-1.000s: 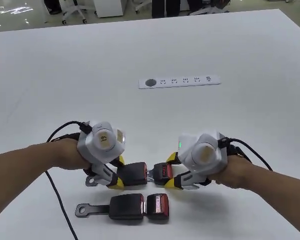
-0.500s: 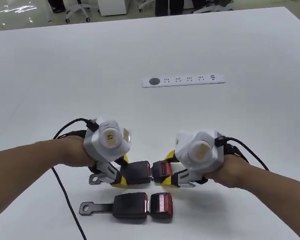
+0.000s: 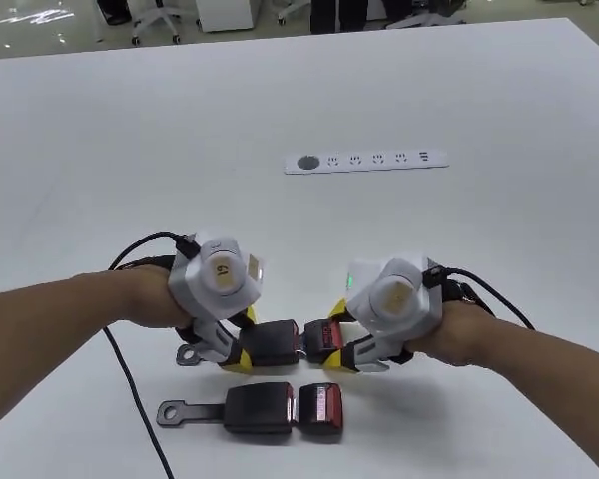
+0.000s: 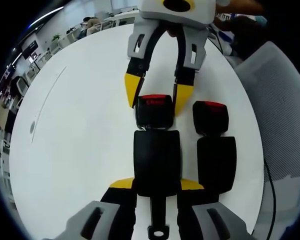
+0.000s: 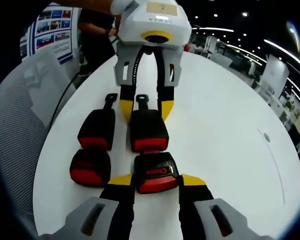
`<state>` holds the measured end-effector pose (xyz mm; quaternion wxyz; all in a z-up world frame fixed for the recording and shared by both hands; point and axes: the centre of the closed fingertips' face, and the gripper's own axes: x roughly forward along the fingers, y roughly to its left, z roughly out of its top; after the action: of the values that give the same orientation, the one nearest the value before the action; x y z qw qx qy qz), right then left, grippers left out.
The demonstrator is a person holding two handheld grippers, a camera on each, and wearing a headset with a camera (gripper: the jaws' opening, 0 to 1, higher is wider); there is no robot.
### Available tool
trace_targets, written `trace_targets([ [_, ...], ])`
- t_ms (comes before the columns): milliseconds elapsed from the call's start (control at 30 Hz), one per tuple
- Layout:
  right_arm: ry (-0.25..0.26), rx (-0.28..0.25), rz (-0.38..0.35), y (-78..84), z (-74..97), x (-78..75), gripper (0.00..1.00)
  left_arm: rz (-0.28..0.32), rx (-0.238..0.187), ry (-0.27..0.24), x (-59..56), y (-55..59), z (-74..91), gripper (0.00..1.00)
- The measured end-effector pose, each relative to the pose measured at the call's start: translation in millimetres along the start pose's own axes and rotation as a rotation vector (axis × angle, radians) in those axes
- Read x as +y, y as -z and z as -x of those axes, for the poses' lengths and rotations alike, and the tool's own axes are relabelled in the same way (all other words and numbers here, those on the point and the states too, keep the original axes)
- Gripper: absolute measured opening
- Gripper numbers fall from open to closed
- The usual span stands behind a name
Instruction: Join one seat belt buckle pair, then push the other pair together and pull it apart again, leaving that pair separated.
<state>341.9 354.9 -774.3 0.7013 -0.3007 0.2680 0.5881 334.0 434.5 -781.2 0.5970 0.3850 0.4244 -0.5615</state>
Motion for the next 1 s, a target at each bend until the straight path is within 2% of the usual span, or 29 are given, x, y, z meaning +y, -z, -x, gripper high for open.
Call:
trace_targets([
  [233,-0.018,0.039,0.027,12.3,9.9,-2.9,0.3,-0.004,0.012,0.003,1.8,1.5,-0.3,0.32],
  [367,-0.038,0.033,0.033,13.4,12.9,1.0,0.29,-0.005,0.019,0.004,0.6,0.5,-0.3,0.32],
  [567,-0.044,0.048,0.038,16.1,17.2,1.4,0.29,-0.005,0.01,0.003,-0.4,0.3,-0.5,0.32],
  [1000,-0.046,0.101,0.037,40.3,35.5,-4.6,0.3,0.006,-0.004,-0.001,-0.8,0.1,0.0,0.33],
])
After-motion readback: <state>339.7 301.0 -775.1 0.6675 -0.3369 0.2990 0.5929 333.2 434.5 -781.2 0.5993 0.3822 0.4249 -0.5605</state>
